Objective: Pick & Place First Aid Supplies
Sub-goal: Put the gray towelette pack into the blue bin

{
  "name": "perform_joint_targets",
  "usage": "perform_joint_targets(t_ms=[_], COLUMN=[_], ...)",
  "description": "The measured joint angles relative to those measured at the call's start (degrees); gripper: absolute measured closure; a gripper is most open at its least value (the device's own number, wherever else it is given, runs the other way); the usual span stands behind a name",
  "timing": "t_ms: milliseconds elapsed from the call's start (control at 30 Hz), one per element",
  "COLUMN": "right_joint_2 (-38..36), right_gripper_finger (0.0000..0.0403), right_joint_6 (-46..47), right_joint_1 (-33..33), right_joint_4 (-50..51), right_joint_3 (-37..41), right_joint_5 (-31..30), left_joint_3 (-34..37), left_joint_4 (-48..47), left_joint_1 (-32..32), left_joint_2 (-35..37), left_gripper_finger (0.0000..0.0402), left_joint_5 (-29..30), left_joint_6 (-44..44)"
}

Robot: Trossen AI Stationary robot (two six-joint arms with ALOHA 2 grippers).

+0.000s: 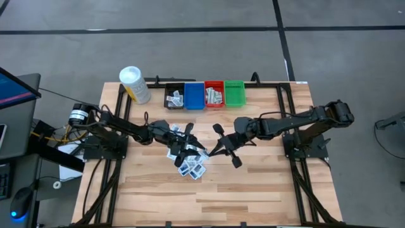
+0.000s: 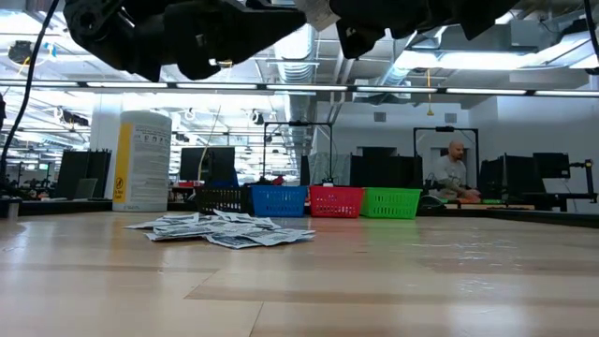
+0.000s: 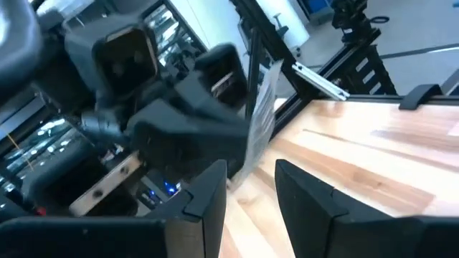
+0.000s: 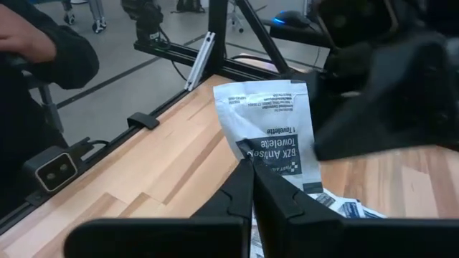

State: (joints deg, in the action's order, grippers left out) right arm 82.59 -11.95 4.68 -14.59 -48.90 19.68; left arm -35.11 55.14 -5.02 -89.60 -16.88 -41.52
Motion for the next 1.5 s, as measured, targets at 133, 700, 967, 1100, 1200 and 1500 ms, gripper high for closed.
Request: perform_joint_targets(t_ms=[133, 700, 967, 1100, 1200, 1500], right_joint_2=[0.02, 0.01, 0.00, 0.02, 0.02, 0.02], right_gripper_finger=[0.0403, 0.0403, 0.0380, 0.0340, 0.0310, 0.0262], right_joint_6=[0.00, 1.34, 0.47, -1.61, -1.94, 2.15], right_joint_1=[-0.73, -0.73, -0.53, 0.42, 1.23, 1.22], right_joint_4=[0.00, -0.20, 3.94, 8.46, 10.69, 21.34], right_joint_3=[0.00, -0.04, -0.14, -0.09, -0.09, -0.03], right_joint_5=[0.01, -0.22, -1.94, -7.55, -13.23, -25.82], left_joint_3=[0.00, -1.33, -1.38, -1.49, -1.49, -1.49], left_joint_4=[1.02, 1.81, 1.07, 0.66, 0.37, -1.64], left_joint_1=[-0.61, -0.41, -0.22, 0.53, 1.17, 3.06], left_joint_2=[0.00, 0.00, -0.07, -0.04, -0.04, 0.00], left_gripper_finger=[0.0280, 0.0386, 0.0394, 0.0394, 0.0395, 0.0394], left_joint_5=[0.02, -0.09, 0.12, 0.13, 0.13, -18.60], left_joint_6=[-0.09, 0.41, 0.42, 0.60, 1.51, 3.89])
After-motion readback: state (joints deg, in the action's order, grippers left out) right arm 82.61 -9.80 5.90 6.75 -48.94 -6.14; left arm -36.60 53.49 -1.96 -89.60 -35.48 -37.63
